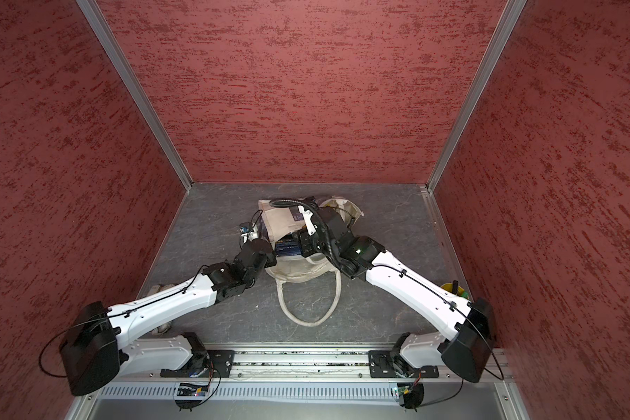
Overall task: Take out the books from the canvas bag
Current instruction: Adjust the canvas bag at the center of the board.
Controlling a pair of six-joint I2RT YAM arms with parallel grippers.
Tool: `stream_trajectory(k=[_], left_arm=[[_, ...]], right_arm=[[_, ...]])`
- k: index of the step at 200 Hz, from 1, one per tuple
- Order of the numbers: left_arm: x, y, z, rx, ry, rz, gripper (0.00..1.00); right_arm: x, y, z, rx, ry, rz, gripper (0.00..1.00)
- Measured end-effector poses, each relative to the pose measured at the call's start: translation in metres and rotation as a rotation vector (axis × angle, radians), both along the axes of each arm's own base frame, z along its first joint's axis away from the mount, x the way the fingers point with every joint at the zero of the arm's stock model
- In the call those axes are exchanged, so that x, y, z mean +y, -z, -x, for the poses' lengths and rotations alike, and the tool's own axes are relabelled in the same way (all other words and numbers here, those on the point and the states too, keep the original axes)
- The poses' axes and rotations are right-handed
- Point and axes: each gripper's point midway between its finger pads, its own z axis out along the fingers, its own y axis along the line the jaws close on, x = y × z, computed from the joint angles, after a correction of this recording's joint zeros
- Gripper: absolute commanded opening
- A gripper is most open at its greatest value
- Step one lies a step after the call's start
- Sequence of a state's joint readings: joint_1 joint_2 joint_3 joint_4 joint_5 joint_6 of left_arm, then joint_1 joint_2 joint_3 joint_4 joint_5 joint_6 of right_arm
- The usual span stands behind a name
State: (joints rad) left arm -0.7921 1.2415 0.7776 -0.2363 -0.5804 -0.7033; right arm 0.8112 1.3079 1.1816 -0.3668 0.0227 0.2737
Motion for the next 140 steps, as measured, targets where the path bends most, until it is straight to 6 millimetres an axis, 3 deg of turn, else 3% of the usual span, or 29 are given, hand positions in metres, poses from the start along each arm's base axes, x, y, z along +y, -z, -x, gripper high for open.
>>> stream_trajectory(k=[15,39,58,106,140], left_arm=[[0.0,0.001,0.001,0.006,-0.003,0.003,0.0],[0.001,0.002,0.001,0.012,-0.011,0.017,0.0],[0.001,0.003,0.002,0.019,-0.015,0.024,0.0],[0.0,0.002,0.003,0.031,-0.018,0.032,0.0],[0.001,0.001,0.003,0.035,-0.024,0.038,0.0]], right_arm=[[-0.005,0.002,0.004,-0.031,0.001,-0.029,0.82],[-0.012,0.009,0.009,-0.067,0.01,-0.072,0.98],[-0.02,0.026,0.016,-0.08,0.014,-0.093,0.99],[-0.044,0.091,0.041,-0.066,0.037,-0.088,0.99],[-0.037,0.108,0.045,-0.104,0.046,-0.076,0.99]])
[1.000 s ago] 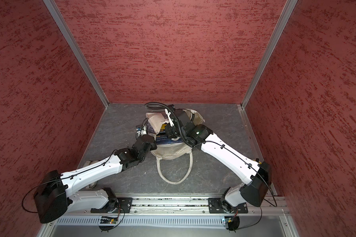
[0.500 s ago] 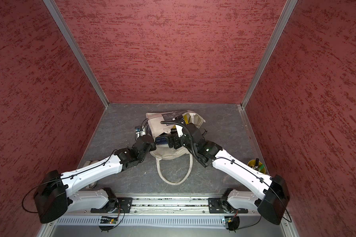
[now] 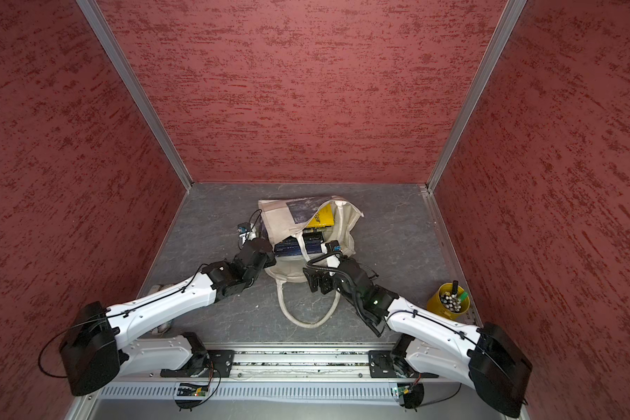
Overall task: Take out the books from the canvas bag
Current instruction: Adjust the canvas bag at the center of the board.
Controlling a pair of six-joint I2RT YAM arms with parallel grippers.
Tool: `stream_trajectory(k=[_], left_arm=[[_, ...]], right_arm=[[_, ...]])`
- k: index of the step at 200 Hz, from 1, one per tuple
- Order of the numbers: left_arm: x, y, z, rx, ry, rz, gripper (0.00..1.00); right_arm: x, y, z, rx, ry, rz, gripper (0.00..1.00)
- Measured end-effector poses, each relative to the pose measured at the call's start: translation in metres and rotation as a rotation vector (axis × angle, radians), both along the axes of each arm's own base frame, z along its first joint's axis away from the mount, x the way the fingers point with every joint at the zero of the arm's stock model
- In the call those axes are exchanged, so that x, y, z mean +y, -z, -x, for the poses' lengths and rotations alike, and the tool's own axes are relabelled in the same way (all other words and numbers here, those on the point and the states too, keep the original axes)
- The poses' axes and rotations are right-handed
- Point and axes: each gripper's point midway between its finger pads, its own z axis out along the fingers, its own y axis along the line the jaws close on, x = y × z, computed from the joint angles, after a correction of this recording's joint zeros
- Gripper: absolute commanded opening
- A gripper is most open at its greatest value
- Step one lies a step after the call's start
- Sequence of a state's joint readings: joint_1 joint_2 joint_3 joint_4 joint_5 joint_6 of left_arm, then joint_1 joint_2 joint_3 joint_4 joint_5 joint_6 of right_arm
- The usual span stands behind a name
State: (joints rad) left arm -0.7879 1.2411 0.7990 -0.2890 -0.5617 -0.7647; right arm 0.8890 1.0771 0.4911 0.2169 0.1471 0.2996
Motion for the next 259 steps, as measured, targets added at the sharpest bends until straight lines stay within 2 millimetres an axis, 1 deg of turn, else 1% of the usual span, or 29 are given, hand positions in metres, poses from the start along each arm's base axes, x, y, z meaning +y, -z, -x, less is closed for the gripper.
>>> stream_trajectory(k=[13,29,52,63,67,81,93,114,122,133,148,160,180,193,196,205,219,238,250,259], left_arm=[[0.0,-0.001,0.0,0.001,-0.003,0.003,0.0],[0.0,-0.002,0.0,0.002,-0.005,0.003,0.0],[0.0,-0.002,0.0,0.002,-0.006,0.005,0.0],[0.0,-0.002,0.0,0.002,-0.006,0.005,0.0],[0.0,-0.002,0.0,0.002,-0.007,0.005,0.0],[0.0,-0.002,0.0,0.002,-0.007,0.006,0.0],[0.0,-0.002,0.0,0.002,-0.007,0.005,0.0],[0.0,-0.002,0.0,0.002,-0.007,0.006,0.0],[0.001,-0.002,0.0,0.002,-0.008,0.005,0.0],[0.001,-0.002,-0.001,0.002,-0.008,0.005,0.0],[0.001,-0.002,-0.001,0.002,-0.008,0.005,0.0],[0.001,-0.002,-0.001,0.0,-0.01,0.004,0.0],[0.002,-0.003,-0.001,-0.005,-0.016,0.0,0.0],[0.003,-0.003,-0.002,-0.01,-0.022,-0.002,0.0],[0.003,-0.003,-0.002,-0.01,-0.023,-0.003,0.0],[0.004,-0.004,-0.002,-0.013,-0.025,-0.003,0.0],[0.004,-0.004,-0.003,-0.016,-0.027,-0.005,0.0],[0.005,-0.005,-0.003,-0.02,-0.03,-0.01,0.0],[0.005,-0.005,-0.003,-0.022,-0.031,-0.015,0.0],[0.005,-0.005,-0.003,-0.024,-0.03,-0.02,0.0]], right_arm=[[0.004,0.003,-0.005,-0.026,0.02,0.019,0.99],[0.003,0.008,-0.013,-0.052,0.059,0.046,0.98],[0.001,0.009,-0.024,-0.095,0.118,0.065,0.89],[-0.001,0.013,-0.029,-0.108,0.145,0.084,0.85],[-0.001,0.015,-0.03,-0.11,0.151,0.093,0.83],[-0.001,0.025,-0.034,-0.113,0.172,0.131,0.67],[-0.002,0.034,-0.035,-0.111,0.186,0.162,0.57],[-0.007,0.037,-0.038,-0.12,0.217,0.192,0.36],[-0.01,0.035,-0.039,-0.126,0.235,0.194,0.31],[-0.016,0.031,-0.039,-0.134,0.264,0.201,0.27],[-0.026,0.018,-0.038,-0.151,0.305,0.199,0.26],[-0.032,0.001,-0.037,-0.171,0.33,0.192,0.24],[-0.032,-0.04,-0.038,-0.218,0.357,0.178,0.21],[-0.027,-0.069,-0.039,-0.249,0.362,0.189,0.2],[-0.025,-0.077,-0.04,-0.259,0.361,0.195,0.18],[-0.023,-0.093,-0.04,-0.279,0.365,0.217,0.17],[-0.023,-0.117,-0.042,-0.313,0.379,0.255,0.17],[-0.026,-0.138,-0.043,-0.361,0.389,0.319,0.16],[-0.029,-0.147,-0.044,-0.394,0.387,0.366,0.11],[-0.03,-0.153,-0.045,-0.42,0.382,0.398,0.1]])
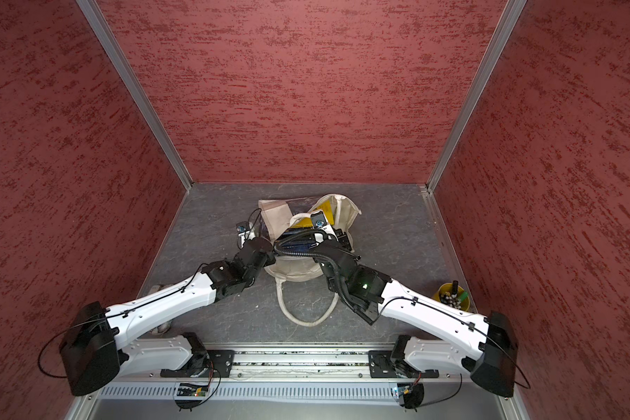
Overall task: Take out the books from the canvas bag
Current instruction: Adjust the canvas bag at the center of the board.
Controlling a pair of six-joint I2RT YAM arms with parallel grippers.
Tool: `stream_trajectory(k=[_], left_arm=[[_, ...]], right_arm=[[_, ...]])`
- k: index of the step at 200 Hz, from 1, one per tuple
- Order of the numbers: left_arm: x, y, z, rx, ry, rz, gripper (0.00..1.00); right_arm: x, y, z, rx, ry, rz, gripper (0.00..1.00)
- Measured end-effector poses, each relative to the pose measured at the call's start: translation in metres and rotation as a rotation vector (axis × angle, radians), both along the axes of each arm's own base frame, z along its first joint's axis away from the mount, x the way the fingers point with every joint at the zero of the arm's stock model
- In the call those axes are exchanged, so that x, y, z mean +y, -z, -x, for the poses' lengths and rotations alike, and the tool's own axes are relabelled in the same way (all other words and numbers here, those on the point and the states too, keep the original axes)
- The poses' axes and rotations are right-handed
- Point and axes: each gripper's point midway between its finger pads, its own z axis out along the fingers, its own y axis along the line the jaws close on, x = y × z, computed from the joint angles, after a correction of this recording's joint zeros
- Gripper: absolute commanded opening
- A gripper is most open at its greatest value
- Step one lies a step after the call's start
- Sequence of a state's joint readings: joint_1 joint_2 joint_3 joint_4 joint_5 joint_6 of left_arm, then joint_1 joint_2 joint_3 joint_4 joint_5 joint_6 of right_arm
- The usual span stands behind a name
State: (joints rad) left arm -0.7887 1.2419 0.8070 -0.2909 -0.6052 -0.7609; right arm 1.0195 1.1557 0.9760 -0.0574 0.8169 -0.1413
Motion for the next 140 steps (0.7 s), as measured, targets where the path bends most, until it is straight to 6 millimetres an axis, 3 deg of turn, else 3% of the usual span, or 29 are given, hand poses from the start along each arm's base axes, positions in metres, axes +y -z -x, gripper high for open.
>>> stream_trajectory(k=[30,60,86,140], left_arm=[[0.0,-0.001,0.0,-0.007,0.007,-0.014,0.0],[-0.002,-0.003,-0.002,-0.019,0.016,-0.019,0.0],[-0.001,-0.002,-0.002,-0.022,0.016,-0.019,0.0],[-0.002,-0.008,-0.002,-0.056,0.015,-0.005,0.0]], right_arm=[[0.003,-0.021,0.001,-0.059,-0.039,0.078,0.07],[0.026,-0.052,-0.003,-0.111,-0.124,0.118,0.0],[0.049,-0.065,-0.016,-0.121,-0.193,0.129,0.0],[0.07,-0.091,-0.054,-0.069,-0.321,0.081,0.0]])
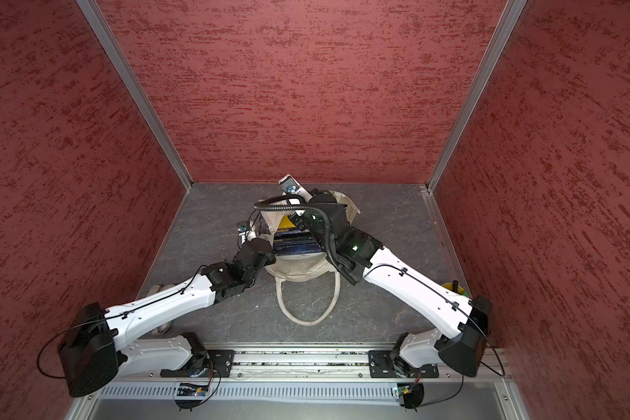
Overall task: Take out the books from the canvas bag
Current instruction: Adjust the canvas bag at the center of the board.
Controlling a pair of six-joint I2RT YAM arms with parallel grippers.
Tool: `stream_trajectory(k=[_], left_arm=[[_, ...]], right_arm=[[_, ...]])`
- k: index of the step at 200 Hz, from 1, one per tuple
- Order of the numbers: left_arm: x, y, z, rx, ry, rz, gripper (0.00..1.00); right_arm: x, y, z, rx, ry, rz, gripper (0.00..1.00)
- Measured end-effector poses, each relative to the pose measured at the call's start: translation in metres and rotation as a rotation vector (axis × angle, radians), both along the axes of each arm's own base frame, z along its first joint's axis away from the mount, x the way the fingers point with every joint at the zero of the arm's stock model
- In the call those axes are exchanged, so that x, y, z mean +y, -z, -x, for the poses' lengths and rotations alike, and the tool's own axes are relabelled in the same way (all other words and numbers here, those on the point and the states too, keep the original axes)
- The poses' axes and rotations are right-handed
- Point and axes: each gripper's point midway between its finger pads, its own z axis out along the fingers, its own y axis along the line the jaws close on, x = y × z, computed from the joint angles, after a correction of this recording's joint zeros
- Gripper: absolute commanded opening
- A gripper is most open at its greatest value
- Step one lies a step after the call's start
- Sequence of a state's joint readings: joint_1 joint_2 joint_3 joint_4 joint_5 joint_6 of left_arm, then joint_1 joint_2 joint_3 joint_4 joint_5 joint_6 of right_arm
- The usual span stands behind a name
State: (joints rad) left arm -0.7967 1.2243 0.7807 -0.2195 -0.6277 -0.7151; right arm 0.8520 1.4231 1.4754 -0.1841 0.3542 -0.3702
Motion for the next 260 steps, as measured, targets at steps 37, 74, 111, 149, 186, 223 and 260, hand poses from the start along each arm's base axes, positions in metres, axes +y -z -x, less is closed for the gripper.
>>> stream_trajectory(k=[37,74,111,149,186,223,260], left_arm=[[0.001,-0.005,-0.001,-0.026,-0.003,0.013,0.0],[-0.002,-0.012,-0.004,-0.06,-0.006,0.029,0.0],[-0.002,-0.015,-0.004,-0.082,-0.009,0.045,0.0],[-0.007,-0.02,-0.003,-0.113,0.009,0.06,0.0],[-0.01,-0.022,0.001,-0.144,0.034,0.066,0.0],[-0.009,-0.021,0.008,-0.17,0.058,0.072,0.0],[-0.007,-0.021,0.009,-0.192,0.064,0.08,0.0]], right_arm=[[0.001,-0.006,-0.039,0.112,-0.087,-0.068,0.0],[-0.004,-0.013,-0.071,0.264,-0.166,-0.16,0.0],[-0.009,-0.014,-0.088,0.425,-0.232,-0.245,0.0],[-0.02,-0.013,-0.104,0.524,-0.189,-0.298,0.0],[-0.028,-0.003,-0.116,0.537,-0.102,-0.293,0.0],[-0.024,0.013,-0.127,0.564,-0.087,-0.296,0.0],[-0.023,0.012,-0.13,0.665,-0.2,-0.428,0.04]])
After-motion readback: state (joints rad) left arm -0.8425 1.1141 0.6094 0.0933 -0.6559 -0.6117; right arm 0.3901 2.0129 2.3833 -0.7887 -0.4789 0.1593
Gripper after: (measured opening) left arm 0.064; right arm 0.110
